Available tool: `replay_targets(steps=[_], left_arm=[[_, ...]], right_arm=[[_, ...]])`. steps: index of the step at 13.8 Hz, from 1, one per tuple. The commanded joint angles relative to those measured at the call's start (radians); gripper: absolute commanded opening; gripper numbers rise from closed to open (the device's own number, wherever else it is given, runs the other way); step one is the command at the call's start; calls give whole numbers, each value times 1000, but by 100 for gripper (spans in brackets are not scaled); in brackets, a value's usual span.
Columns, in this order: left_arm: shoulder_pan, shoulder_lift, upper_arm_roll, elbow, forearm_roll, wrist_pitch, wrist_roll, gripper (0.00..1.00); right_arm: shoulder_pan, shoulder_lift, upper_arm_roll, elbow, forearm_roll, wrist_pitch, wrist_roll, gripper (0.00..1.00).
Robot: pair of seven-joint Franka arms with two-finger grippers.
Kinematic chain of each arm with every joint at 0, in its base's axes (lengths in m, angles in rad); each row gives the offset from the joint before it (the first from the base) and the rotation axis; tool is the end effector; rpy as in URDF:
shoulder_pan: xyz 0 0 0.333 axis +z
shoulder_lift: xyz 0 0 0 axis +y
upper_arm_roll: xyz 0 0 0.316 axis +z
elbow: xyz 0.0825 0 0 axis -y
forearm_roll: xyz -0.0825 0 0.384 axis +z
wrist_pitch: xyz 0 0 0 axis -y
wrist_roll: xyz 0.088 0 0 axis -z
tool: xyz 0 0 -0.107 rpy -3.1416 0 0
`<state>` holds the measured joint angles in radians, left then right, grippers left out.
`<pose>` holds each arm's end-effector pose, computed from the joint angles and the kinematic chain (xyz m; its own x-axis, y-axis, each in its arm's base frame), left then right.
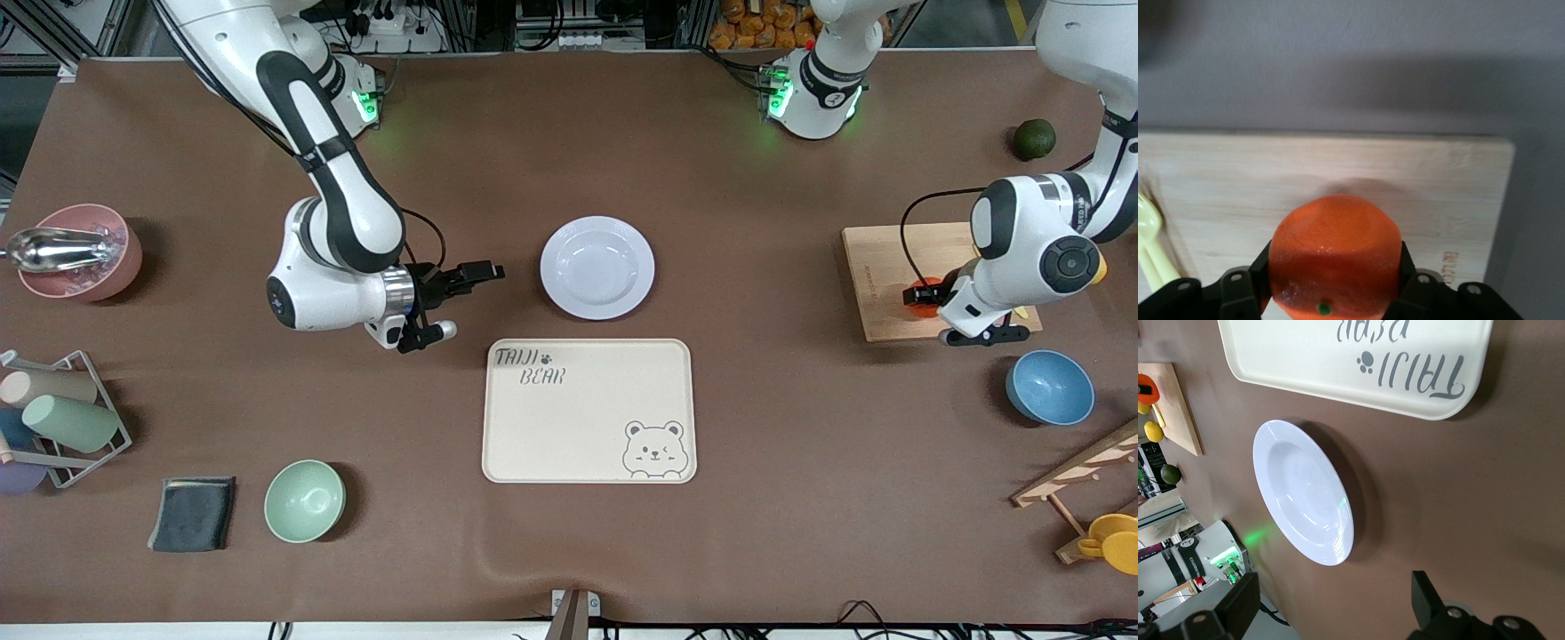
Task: Place orange and plate with both arms
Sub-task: 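Carry the orange with the left gripper over the white plate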
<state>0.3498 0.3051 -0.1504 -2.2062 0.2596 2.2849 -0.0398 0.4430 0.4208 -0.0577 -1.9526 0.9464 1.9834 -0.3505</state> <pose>0.5178 0.1095 0.2260 0.9731 0.0609 -0.2220 0.0354 -0.9925 -0.1172 0.5270 0.2699 0.2538 0.9270 0.2612 -0.2691 0.0069 -0.7293 -0.6841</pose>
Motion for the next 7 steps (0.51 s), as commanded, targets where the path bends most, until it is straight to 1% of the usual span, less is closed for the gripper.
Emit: replay_targets(steps=[1, 4, 5, 7], left_arm=[[8, -30, -55, 58, -9, -94, 0, 1], [3, -24, -121, 161, -77, -192, -11, 0], [3, -24, -145, 180, -86, -205, -35, 0], [1, -21, -219, 218, -89, -229, -130, 0]], right_arm=[[-15, -33, 10, -32, 23, 0, -24, 100], [-15, -33, 10, -31, 23, 2, -24, 100], [-20, -33, 10, -31, 23, 0, -24, 100], [-26, -34, 10, -32, 23, -4, -25, 100]])
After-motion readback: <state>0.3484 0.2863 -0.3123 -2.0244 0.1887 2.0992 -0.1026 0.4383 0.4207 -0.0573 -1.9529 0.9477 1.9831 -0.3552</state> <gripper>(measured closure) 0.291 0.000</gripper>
